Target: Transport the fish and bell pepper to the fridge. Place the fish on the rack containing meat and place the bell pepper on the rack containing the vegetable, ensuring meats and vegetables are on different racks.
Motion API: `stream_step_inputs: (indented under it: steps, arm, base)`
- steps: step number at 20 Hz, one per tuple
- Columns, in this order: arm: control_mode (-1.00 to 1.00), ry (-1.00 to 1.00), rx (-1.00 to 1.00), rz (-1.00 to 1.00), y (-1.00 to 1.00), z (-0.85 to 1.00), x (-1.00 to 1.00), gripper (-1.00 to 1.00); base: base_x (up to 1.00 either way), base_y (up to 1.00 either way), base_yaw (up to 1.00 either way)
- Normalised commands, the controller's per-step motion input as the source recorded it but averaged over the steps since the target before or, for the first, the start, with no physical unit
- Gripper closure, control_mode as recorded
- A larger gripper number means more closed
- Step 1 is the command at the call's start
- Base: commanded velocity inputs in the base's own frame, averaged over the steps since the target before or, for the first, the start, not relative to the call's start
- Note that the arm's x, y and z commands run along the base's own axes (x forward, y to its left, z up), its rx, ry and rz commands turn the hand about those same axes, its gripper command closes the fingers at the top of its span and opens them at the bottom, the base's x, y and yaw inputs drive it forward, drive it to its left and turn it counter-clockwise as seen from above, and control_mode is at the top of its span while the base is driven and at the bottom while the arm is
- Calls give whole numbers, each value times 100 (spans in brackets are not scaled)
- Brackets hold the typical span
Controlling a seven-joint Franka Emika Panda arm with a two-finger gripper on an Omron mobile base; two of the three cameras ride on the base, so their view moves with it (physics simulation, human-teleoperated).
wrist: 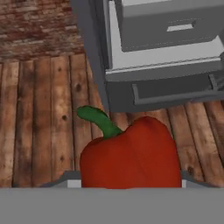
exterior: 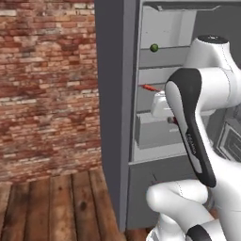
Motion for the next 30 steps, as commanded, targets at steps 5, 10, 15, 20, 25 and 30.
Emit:
stream_step_inputs:
  steps: [5,10,15,20,25,30]
  arm:
    - [100,0,0,0,0,0,0,100]
    - [100,0,0,0,0,0,0,100]
    - [100,0,0,0,0,0,0,100]
    - [100,0,0,0,0,0,0,100]
    - [100,0,0,0,0,0,0,100]
    - [-100,5,4,0,-32,0,54,100]
  base:
    - [100,-67,1]
    - [100,-26,-4]
    - [100,1,-9]
    - [100,-30,26]
    - [87,-19,1]
    - [18,-4,0]
